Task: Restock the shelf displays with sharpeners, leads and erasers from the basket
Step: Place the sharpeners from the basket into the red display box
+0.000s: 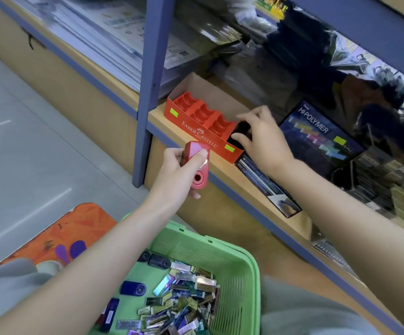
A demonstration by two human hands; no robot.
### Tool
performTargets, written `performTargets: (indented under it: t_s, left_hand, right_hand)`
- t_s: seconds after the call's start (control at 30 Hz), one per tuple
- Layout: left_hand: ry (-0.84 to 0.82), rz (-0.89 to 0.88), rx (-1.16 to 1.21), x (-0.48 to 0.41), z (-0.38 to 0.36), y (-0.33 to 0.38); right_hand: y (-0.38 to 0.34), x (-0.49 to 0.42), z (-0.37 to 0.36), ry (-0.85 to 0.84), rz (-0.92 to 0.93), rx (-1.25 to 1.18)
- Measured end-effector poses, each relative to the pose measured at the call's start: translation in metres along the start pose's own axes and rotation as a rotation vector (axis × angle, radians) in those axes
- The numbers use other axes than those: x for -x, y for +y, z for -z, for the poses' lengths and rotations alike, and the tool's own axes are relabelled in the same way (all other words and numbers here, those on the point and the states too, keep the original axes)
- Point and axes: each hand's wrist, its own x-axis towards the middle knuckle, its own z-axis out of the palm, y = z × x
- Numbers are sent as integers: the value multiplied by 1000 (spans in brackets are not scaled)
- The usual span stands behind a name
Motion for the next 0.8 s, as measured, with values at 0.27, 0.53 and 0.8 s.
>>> performTargets:
  t_s: [0.27,0.53,0.8]
  left_hand:
    - [61,19,-60,-2,1,-6]
    - [88,-1,41,6,-5,8]
    - [64,-146,-181,2,9,6]
  right_hand:
    - [-49,58,-5,-453,-300,-1019]
    - [-55,68,-9,-280,-392,-1083]
    - [-18,-15,10,97,-240,-432]
